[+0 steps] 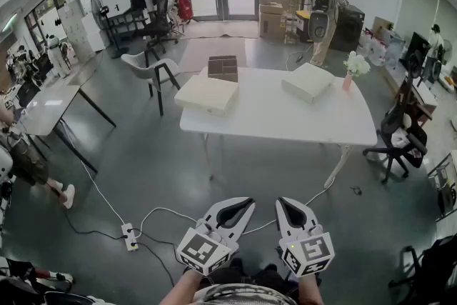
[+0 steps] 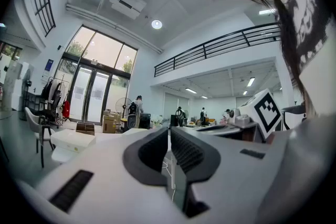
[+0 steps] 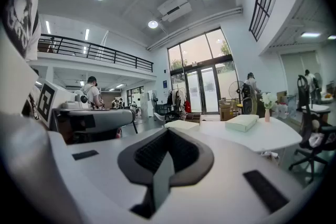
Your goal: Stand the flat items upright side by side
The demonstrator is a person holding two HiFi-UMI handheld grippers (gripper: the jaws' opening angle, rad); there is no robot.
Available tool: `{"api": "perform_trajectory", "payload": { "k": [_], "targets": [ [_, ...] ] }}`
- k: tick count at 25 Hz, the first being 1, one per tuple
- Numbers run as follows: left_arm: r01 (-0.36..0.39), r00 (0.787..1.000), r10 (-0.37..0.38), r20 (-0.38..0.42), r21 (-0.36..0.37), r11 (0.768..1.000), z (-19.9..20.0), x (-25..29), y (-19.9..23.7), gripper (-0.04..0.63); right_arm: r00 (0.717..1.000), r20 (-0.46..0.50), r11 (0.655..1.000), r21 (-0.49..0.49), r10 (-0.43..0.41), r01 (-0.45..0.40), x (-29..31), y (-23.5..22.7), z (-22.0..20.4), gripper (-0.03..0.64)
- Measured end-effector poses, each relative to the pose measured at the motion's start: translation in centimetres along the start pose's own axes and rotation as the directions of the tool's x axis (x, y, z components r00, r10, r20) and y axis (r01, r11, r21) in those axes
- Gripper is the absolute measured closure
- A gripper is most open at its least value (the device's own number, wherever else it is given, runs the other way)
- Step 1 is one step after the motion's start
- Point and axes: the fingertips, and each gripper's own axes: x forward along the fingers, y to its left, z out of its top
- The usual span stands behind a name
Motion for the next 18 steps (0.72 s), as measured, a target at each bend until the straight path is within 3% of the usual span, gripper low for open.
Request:
{"api": "perform_trajectory", "payload": {
  "k": [4,9,18],
  "targets": [
    [0.007,1.000,-0.007,0.001,-0.005,1.000,0.3,-1.0,0.9,0.572,1.000,-0.003,1.000,0.011,-0.010,0.010,1.0,0.9,0.0,0.618],
    [0.006,1.000,-0.006,0.006,-0.013,1.000,-0.2,-2.5,2.2,0.571,0.998,0.031,0.995,0.092,-0.049,0.046,1.6,1.4,-0.3,0.618],
    [0.047,0.998,-0.050,-0.036,-0.077,0.996,-2.4,-1.3,3.5,0.571,0.994,-0.030,0.988,0.111,-0.107,0.110,1.3,-0.2,-1.2,0.618]
  ]
}}
